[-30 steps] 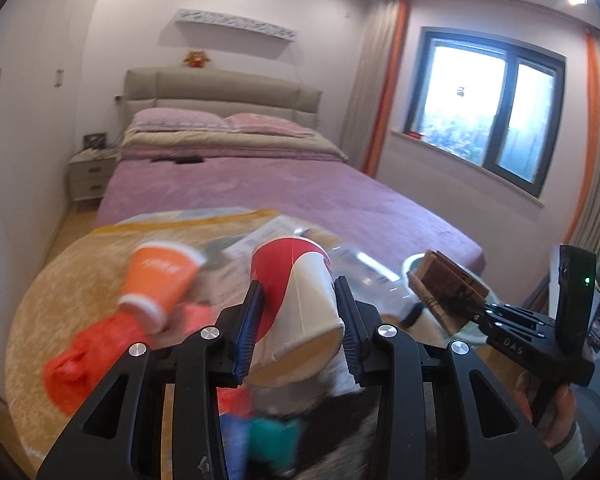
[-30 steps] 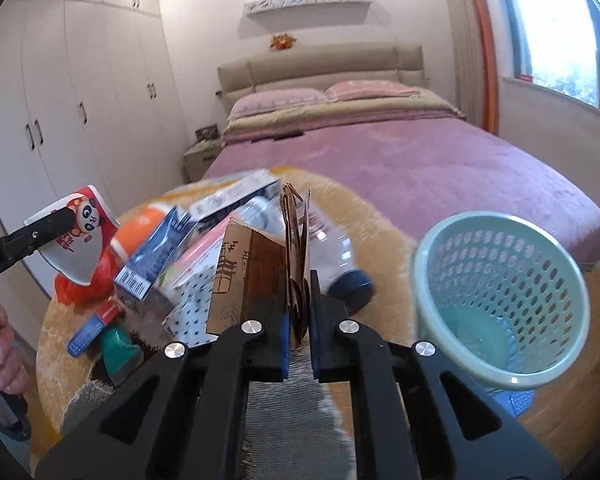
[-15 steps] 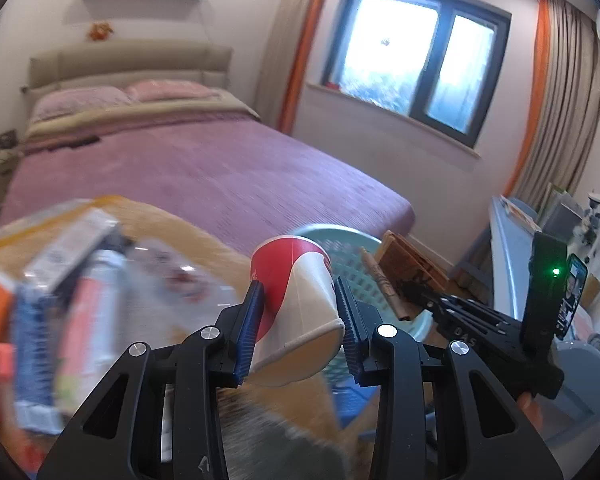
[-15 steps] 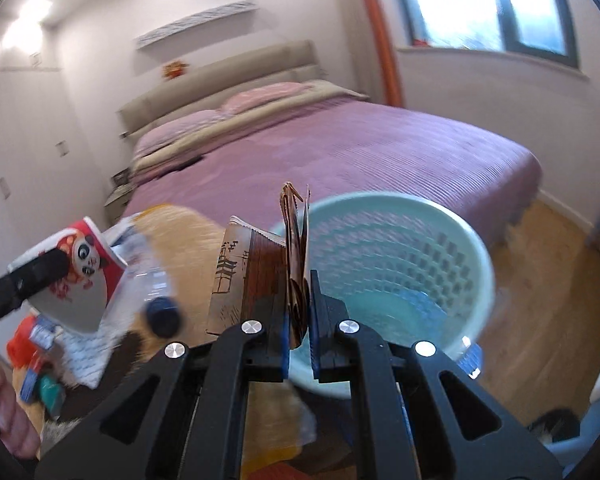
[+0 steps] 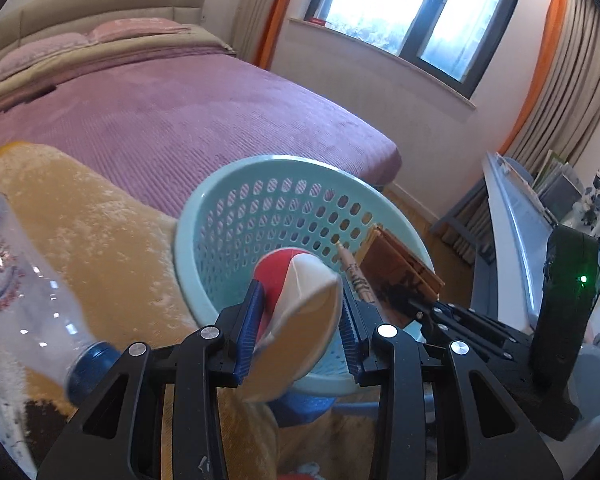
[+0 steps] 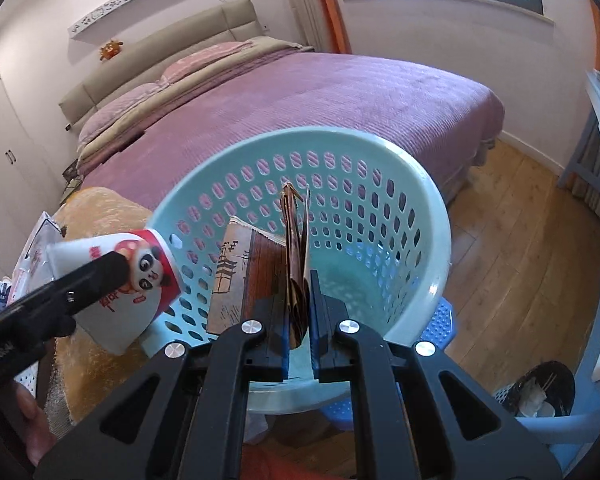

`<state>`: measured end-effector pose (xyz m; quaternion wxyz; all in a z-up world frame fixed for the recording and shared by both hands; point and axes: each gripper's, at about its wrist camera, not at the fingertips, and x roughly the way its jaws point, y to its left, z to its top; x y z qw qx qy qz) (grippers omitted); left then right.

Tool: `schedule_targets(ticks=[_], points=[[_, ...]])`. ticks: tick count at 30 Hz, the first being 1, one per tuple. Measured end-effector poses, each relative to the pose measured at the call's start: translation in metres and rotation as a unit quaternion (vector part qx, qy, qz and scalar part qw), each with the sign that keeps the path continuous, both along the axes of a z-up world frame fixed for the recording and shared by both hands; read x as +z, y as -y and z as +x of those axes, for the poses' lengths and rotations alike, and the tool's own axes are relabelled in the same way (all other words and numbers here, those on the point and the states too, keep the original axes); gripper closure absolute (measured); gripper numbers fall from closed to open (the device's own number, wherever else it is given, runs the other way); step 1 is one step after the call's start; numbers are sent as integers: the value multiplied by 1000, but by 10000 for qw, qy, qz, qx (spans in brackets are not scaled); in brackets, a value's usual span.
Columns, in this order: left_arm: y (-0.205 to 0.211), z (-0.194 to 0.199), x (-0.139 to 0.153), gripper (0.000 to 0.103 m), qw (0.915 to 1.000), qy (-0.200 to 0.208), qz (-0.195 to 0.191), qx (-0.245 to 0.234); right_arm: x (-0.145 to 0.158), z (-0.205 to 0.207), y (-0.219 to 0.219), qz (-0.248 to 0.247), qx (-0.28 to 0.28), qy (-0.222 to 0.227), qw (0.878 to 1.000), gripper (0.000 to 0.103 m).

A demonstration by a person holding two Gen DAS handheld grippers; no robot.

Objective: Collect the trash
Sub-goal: 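Carry both held items over the teal basket and open both grippers, then move both open grippers back over the table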

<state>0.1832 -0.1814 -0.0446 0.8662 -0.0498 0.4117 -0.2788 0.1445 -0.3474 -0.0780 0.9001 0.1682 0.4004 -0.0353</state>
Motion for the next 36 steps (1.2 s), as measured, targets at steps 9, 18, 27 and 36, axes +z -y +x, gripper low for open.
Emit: schedule_targets(ticks=[9, 18, 27, 36], points=[[-7, -18, 12, 40, 9995, 156, -271, -16, 12, -9, 7, 149, -62, 202, 9997, 62], [-46, -58, 34, 37, 9974, 438, -541, 196, 34, -31, -9, 154, 56, 532, 9985, 59], [-119, -108, 73, 36, 9889, 888, -1027, 596, 79, -52, -74, 64, 746, 1118, 9909, 41], [-201, -163, 86, 27, 9807, 1210, -479, 1459, 92, -64, -163, -68, 1729, 1295, 9764, 34]])
